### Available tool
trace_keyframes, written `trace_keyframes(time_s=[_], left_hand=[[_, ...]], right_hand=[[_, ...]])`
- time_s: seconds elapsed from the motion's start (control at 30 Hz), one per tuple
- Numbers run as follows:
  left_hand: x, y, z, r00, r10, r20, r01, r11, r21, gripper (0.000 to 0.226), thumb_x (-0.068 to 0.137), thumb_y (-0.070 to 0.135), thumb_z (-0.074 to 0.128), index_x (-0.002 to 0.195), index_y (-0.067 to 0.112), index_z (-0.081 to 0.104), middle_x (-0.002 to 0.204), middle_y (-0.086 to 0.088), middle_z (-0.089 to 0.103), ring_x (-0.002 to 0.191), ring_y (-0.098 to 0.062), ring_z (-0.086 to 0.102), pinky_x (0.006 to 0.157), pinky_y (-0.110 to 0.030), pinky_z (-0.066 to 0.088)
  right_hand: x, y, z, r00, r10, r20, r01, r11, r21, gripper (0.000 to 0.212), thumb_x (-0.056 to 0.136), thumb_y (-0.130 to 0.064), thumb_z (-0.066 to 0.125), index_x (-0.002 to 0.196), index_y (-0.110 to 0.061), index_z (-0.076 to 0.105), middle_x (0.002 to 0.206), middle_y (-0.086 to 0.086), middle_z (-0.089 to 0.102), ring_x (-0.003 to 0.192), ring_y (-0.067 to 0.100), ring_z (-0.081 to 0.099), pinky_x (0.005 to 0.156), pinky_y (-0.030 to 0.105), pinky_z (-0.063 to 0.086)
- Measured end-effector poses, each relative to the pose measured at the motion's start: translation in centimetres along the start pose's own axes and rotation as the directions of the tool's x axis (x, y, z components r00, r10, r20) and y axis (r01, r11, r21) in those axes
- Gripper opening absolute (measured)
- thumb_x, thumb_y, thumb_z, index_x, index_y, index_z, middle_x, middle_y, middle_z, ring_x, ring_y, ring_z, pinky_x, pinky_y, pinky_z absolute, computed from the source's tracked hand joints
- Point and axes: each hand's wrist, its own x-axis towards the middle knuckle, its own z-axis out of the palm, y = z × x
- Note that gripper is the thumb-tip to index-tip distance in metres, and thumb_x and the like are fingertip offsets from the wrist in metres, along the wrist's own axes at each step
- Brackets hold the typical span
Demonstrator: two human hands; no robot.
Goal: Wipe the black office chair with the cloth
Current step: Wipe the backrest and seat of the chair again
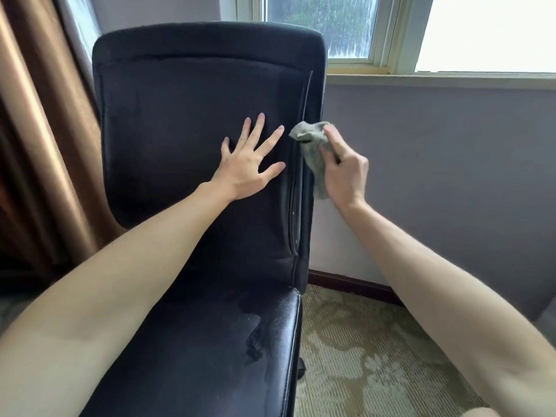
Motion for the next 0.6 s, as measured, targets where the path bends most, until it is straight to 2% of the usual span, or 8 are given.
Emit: trace_keyframes(time_s=[0.1, 0.2, 0.33, 0.4, 0.6], left_hand=[[0.0, 0.0, 0.0, 1.000, -0.001, -0.002, 0.001, 1.000, -0.002, 0.067, 0.097, 0.056, 0.041, 0.152, 0.045, 0.005, 0.162, 0.005, -0.016, 0.148, -0.018, -0.017, 0.115, -0.061, -0.002], [0.0, 0.0, 0.0, 1.000, -0.002, -0.002, 0.002, 1.000, -0.012, 0.068, 0.096, 0.057, 0.042, 0.152, 0.045, 0.006, 0.162, 0.005, -0.016, 0.148, -0.018, -0.017, 0.116, -0.061, -0.002], [0.1, 0.1, 0.5, 1.000, -0.006, -0.011, 0.006, 1.000, 0.010, 0.071, 0.095, 0.060, 0.041, 0.153, 0.044, 0.003, 0.162, 0.004, -0.018, 0.148, -0.019, -0.019, 0.115, -0.061, -0.004], [0.1, 0.3, 0.8, 1.000, -0.008, -0.021, 0.008, 1.000, 0.017, 0.072, 0.094, 0.061, 0.041, 0.153, 0.044, 0.002, 0.162, 0.004, -0.019, 0.148, -0.019, -0.020, 0.114, -0.062, -0.005], [0.1, 0.1, 0.9, 1.000, -0.002, -0.026, 0.002, 1.000, -0.006, 0.071, 0.095, 0.062, 0.040, 0.153, 0.045, 0.002, 0.162, 0.004, -0.019, 0.147, -0.018, -0.021, 0.114, -0.062, -0.006]], right_hand=[[-2.7, 0.5, 2.5, 0.994, -0.030, 0.106, 0.029, 1.000, 0.009, 0.041, 0.094, -0.018, 0.061, 0.134, -0.016, 0.055, 0.139, -0.001, 0.053, 0.132, 0.005, 0.044, 0.114, 0.028, 0.033], [-5.5, 1.5, 4.2, 0.993, -0.018, 0.118, 0.010, 0.998, 0.069, 0.049, 0.096, -0.016, 0.057, 0.143, -0.016, 0.043, 0.149, -0.002, 0.042, 0.139, 0.003, 0.032, 0.116, 0.023, 0.027], [-8.7, 3.2, 4.6, 0.985, -0.013, 0.170, 0.015, 1.000, -0.012, 0.053, 0.101, -0.017, 0.046, 0.151, -0.018, 0.027, 0.156, -0.004, 0.027, 0.141, 0.000, 0.022, 0.111, 0.007, 0.016], [-9.4, 3.9, 4.3, 0.977, -0.020, 0.214, 0.027, 0.999, -0.029, 0.053, 0.102, -0.016, 0.041, 0.152, -0.017, 0.023, 0.158, -0.005, 0.023, 0.142, 0.000, 0.018, 0.110, 0.004, 0.013], [-6.8, 1.8, 4.4, 0.987, -0.020, 0.159, -0.001, 0.992, 0.129, 0.048, 0.103, -0.015, 0.040, 0.150, -0.016, 0.030, 0.155, -0.003, 0.030, 0.144, 0.005, 0.023, 0.116, 0.019, 0.021]])
